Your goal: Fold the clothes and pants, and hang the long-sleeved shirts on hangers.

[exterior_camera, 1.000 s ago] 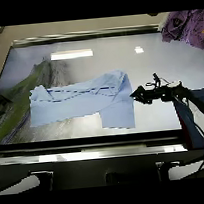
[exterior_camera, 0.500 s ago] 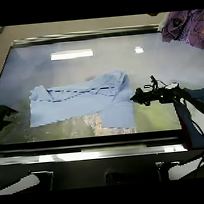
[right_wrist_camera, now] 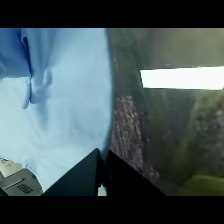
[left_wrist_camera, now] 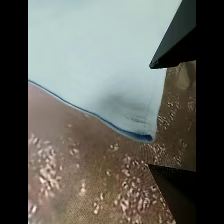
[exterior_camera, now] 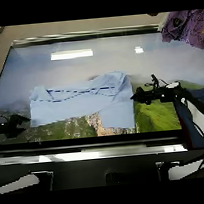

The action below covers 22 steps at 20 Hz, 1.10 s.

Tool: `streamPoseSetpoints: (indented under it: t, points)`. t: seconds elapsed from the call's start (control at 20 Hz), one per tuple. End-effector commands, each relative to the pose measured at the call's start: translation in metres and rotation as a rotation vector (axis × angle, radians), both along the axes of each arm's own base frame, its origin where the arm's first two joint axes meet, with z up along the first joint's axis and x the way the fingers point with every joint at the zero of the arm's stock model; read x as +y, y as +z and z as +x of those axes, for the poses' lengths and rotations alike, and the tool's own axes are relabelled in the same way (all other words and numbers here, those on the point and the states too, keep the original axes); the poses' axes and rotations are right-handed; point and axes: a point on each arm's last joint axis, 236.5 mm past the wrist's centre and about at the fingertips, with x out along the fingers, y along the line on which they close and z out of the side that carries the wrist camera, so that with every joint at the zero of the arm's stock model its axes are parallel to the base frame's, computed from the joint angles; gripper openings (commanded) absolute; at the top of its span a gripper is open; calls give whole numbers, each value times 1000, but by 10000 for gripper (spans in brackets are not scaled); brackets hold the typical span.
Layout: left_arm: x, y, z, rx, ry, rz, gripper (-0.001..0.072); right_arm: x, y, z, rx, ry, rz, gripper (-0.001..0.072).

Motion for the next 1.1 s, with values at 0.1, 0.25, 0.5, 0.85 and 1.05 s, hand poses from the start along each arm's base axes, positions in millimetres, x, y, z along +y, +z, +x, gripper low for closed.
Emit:
streamPoseSetpoints:
  t: [0.1,0.25,0.5,0.85,1.05]
  points:
    - [-25,-21,1,36,-54,-65,623,0,20,4,-44,-5,-1,31]
    - [-22,-25,6,29,-40,-49,87,-1,32,5,-63,-7,-8,31]
    - [-19,0,29,-38,-23,-72,16,1,65,4,-126,4,-8,30]
    - [-33,184,134,-443,-99,106,15,10,228,43,-518,8,-109,30]
    - [-45,392,159,-851,-117,299,15,-4,412,47,-911,-67,-234,30]
